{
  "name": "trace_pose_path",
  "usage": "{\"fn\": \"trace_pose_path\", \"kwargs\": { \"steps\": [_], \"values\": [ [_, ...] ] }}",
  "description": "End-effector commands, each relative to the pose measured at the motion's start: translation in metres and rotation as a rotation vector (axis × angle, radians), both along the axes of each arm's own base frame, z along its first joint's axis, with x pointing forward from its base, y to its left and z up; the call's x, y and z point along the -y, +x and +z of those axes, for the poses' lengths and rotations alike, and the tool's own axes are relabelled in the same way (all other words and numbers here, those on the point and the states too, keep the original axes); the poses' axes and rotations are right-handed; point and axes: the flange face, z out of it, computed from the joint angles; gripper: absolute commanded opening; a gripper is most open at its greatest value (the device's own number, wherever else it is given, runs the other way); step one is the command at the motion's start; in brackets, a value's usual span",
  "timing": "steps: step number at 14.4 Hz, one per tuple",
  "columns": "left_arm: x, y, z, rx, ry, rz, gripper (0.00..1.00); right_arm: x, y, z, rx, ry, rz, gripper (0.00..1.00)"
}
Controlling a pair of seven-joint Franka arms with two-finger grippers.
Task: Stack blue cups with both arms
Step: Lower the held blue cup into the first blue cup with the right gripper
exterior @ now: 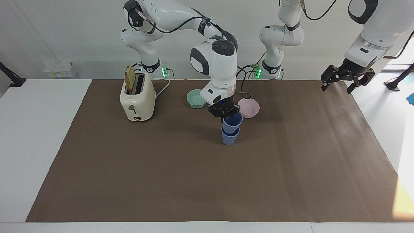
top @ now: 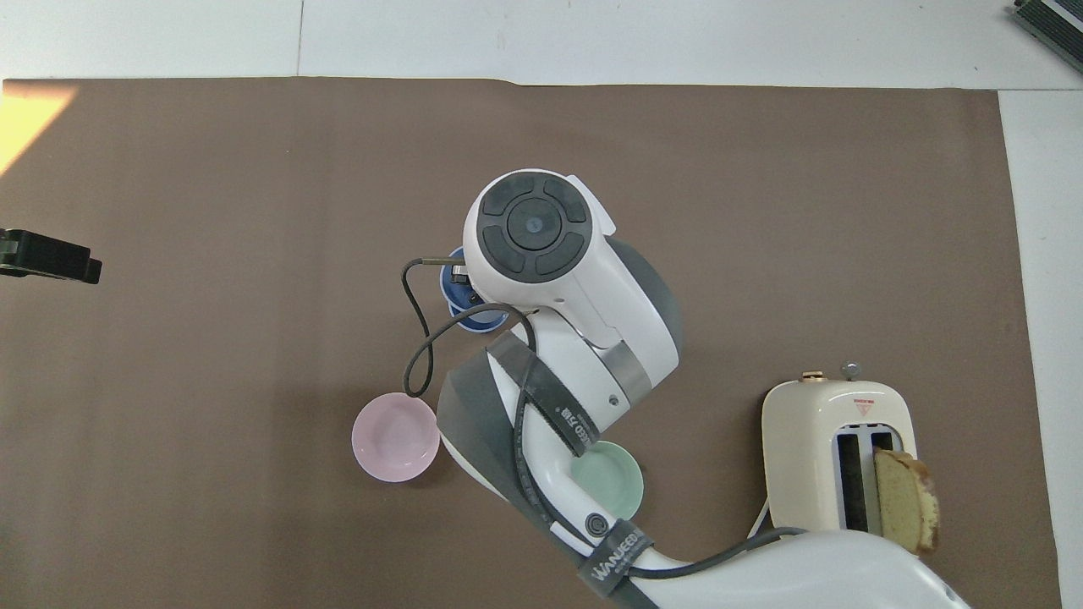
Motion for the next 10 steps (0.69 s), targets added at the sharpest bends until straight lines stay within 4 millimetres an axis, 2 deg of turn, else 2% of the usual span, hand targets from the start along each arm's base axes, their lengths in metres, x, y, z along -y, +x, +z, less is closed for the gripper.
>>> {"fn": "trace_pose_path", "kwargs": {
  "steps": [1,3,4,5,10],
  "values": [
    [-0.0042,-0.0029,0.0053,-0.002,0.012,-0.004,1.0,-0.0027,0.0036,0.0048,0.026,0.0,-0.025,0.0],
    [-0.0034,-0.0029,0.0053,-0.002,0.012,-0.006,1.0,-0.0025,0.0042,-0.0036,0.033,0.013,-0.029,0.0],
    [-0.0034,-0.0029,0.0053,-0.002,0.012,-0.006,1.0,0.0001,0.0067,-0.0042,0.031,0.025,-0.046,0.17],
    [-0.0034,-0.0029,0.0053,-0.002,0.012,-0.006,1.0,0.0029,0.0094,-0.0036,0.041,0.023,-0.056,0.99],
    [-0.0026,-0.0029,0.0053,-0.002,0.012,-0.007,1.0,0.0026,0.008,-0.0018,0.045,0.011,-0.051,1.0]
  ]
}}
